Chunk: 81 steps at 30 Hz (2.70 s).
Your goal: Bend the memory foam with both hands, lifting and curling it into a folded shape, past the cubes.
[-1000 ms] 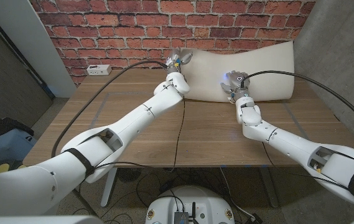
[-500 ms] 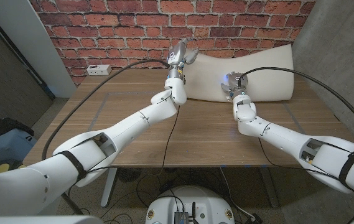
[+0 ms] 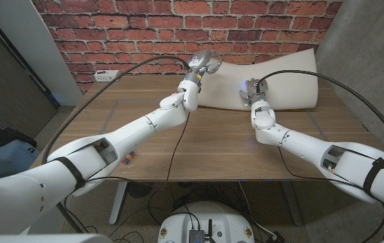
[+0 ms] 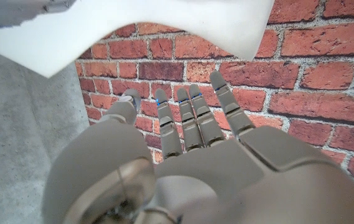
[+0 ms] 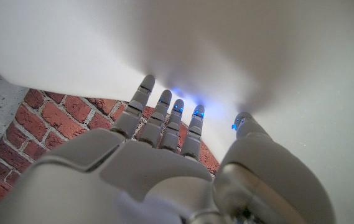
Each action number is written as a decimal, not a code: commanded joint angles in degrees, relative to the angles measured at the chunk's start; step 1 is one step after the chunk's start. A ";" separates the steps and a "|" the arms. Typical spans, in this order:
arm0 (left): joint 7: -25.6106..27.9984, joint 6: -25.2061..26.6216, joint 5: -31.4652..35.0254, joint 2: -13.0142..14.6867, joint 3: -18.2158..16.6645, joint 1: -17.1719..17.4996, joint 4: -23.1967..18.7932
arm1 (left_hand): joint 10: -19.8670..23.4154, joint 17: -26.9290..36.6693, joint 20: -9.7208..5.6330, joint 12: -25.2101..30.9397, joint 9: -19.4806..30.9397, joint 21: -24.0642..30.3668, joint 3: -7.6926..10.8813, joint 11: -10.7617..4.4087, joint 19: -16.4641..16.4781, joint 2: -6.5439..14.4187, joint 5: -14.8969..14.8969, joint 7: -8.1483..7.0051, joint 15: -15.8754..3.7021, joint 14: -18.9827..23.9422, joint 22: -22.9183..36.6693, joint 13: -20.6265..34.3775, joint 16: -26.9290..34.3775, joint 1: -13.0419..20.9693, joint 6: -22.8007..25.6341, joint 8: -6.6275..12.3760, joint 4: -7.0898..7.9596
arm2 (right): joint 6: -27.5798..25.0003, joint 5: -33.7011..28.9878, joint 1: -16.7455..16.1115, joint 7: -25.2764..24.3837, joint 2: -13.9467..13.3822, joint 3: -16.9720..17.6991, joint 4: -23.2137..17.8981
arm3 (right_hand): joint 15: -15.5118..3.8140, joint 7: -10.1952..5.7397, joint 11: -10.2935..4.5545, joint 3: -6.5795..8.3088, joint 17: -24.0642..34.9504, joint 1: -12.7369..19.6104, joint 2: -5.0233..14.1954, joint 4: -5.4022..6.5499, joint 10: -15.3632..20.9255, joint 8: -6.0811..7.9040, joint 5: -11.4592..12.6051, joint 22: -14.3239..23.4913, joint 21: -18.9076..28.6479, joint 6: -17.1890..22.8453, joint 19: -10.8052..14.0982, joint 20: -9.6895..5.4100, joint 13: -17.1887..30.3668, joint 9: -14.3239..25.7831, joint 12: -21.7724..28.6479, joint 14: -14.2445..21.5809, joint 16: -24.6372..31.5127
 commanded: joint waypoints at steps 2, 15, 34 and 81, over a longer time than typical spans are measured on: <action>-25.70 4.70 5.68 1.82 5.57 -4.96 -0.56 | -6.69 0.12 0.24 -2.39 -0.03 -3.87 0.81 0.03 -3.24 1.64 -1.18 -0.75 1.01 -7.48 -0.01 -1.11 -0.45 -0.34 -8.57 -2.63 0.40 | -0.40 1.75 1.61 0.45 0.77 -1.70 2.14 | -3.63 0.23 -0.01 0.13 0.09 -0.31 0.36 0.53 -0.18 -0.39 -0.07 0.20 -0.12 -0.30 0.34 -0.07 0.06 0.11 -0.34 -0.38 -0.05; -37.04 3.38 15.93 1.67 12.65 -8.38 2.20 | -19.20 -0.27 -3.19 -1.54 -0.23 -13.15 -1.70 -3.44 -12.69 3.80 -1.53 -3.57 0.45 -20.71 0.05 -1.58 -0.18 -4.61 -16.65 -0.72 1.05 | -0.77 2.91 1.84 -0.11 0.25 -2.01 1.68 | -3.71 0.17 -0.09 0.09 -0.13 -0.59 0.57 0.64 0.00 -0.69 -0.17 0.21 -0.34 -0.30 0.33 -0.09 0.01 0.13 -0.63 -0.46 -0.15; -45.01 1.78 25.27 -1.28 17.08 -10.75 8.91 | -24.04 -0.32 -3.71 -2.17 -0.26 -17.49 -3.11 -4.32 -15.10 3.66 -0.96 -4.50 -0.14 -25.63 0.14 -1.61 -0.42 -4.77 -23.03 -2.47 0.03 | -0.73 2.73 1.05 -0.18 -1.67 -1.96 -1.37 | -3.57 0.23 -0.15 -0.03 -0.48 -1.08 0.83 0.81 0.08 -1.18 -0.35 0.23 -0.68 -0.30 0.41 0.00 -0.04 0.16 -1.19 -0.49 -0.26; -12.64 -1.27 26.98 -10.97 22.88 -9.12 34.24 | 10.14 -0.06 -5.38 5.25 0.07 -13.59 3.67 -9.31 13.13 7.19 -0.94 -3.96 -8.20 4.91 2.03 -1.29 2.56 28.58 3.85 4.60 1.49 | 1.12 1.23 -0.83 4.54 -5.60 0.64 -5.85 | -3.19 0.40 0.10 0.12 -1.42 -0.83 1.79 0.07 -0.10 -2.58 -0.16 0.26 -1.81 -0.29 0.54 0.41 -0.07 0.26 -3.01 -1.24 -0.57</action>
